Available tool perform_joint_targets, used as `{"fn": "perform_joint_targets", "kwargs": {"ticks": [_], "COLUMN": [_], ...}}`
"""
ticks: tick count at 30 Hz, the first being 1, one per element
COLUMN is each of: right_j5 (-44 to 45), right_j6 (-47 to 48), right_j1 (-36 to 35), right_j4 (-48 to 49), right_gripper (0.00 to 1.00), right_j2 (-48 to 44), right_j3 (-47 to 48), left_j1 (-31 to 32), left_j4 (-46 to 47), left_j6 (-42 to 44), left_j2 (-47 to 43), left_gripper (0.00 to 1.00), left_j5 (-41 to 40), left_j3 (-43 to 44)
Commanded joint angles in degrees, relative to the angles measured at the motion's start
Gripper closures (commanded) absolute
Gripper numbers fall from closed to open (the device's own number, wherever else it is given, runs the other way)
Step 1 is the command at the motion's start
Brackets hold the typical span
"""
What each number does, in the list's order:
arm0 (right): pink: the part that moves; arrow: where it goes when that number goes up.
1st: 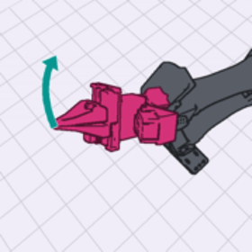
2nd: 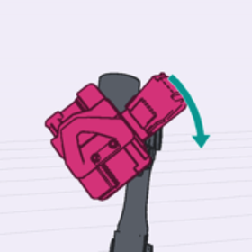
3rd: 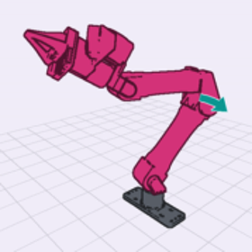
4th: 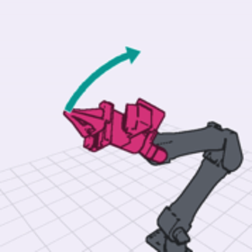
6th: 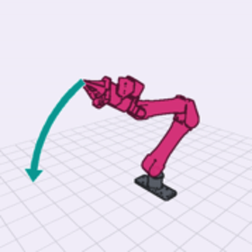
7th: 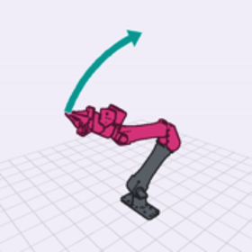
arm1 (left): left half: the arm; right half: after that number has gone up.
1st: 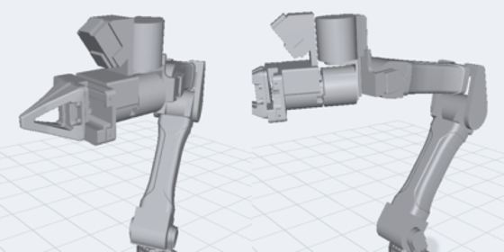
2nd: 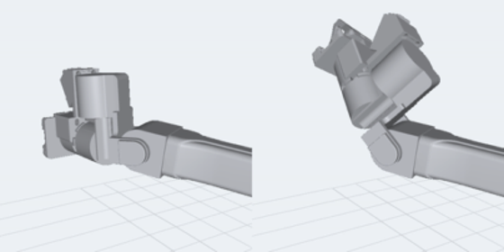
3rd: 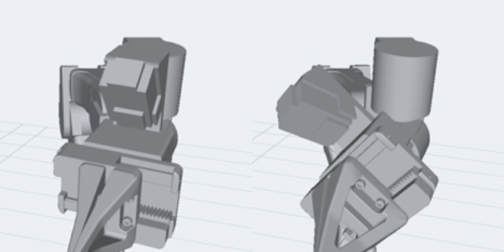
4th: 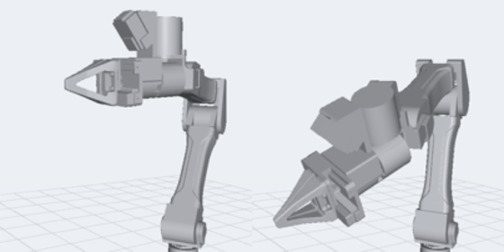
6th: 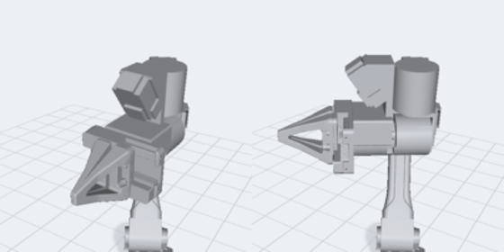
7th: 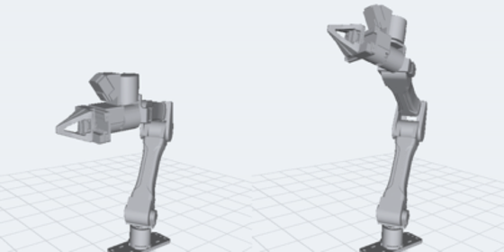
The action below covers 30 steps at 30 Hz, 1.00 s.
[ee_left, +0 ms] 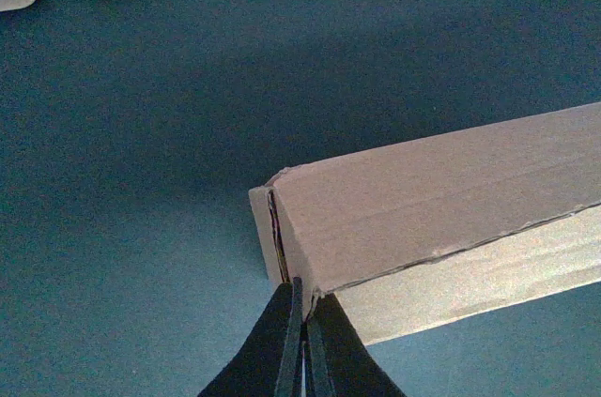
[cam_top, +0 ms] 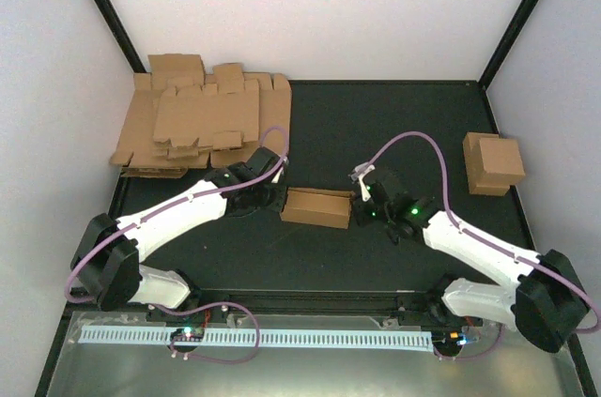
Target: Fold the paper box
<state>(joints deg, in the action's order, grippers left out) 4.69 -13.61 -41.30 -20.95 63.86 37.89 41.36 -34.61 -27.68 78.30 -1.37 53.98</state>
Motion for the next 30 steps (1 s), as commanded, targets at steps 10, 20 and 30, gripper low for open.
{"fn": "perform_joint_targets", "kwargs": {"ticks": [10, 20, 30], "right_j5": [1.11, -5.19, -5.21], "right_j6": [-2.92, -6.26, -7.62], "right_j1": [-0.59, -0.61, -0.61], "right_j4": [-3.47, -6.96, -8.35], "right_gripper": [0.92, 0.88, 0.85], "right_j2": [1.64, 4.34, 5.18], "right_j3": [3.82, 6.07, 6.77], "left_j1": [0.95, 3.10, 3.28], "left_j4": [-4.61, -2.08, 0.65], "left_j6": [-1.12, -3.66, -4.70], "left_j2": [-0.69, -1.03, -3.68], "left_gripper": [0.97, 0.94, 0.79], "left_j5": [0.94, -0.16, -0.69], "left_j3": [-1.01, -2.24, -4.32]}}
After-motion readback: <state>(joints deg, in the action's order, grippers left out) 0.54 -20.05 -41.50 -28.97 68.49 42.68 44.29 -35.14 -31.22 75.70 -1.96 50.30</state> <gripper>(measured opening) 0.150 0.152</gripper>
